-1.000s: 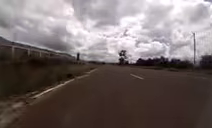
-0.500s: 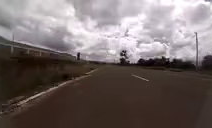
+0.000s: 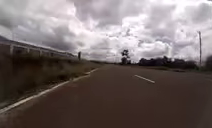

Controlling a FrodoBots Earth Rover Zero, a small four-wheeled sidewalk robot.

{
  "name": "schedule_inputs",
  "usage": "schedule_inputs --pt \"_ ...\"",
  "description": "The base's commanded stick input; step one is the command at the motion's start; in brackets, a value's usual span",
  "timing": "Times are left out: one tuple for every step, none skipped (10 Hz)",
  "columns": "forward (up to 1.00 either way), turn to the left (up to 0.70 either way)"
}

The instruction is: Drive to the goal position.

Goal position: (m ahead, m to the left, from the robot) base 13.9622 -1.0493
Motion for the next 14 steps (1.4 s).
schedule_inputs --pt "1.00 0.00" --pt "1.00 0.00" --pt "1.00 0.00" --pt "1.00 0.00" --pt "1.00 0.00" --pt "1.00 0.00" --pt "1.00 0.00" --pt "1.00 0.00" --pt "1.00 0.00" --pt "1.00 -0.31" --pt "1.00 -0.14" --pt "1.00 0.00" --pt "1.00 0.00" --pt "1.00 0.00"
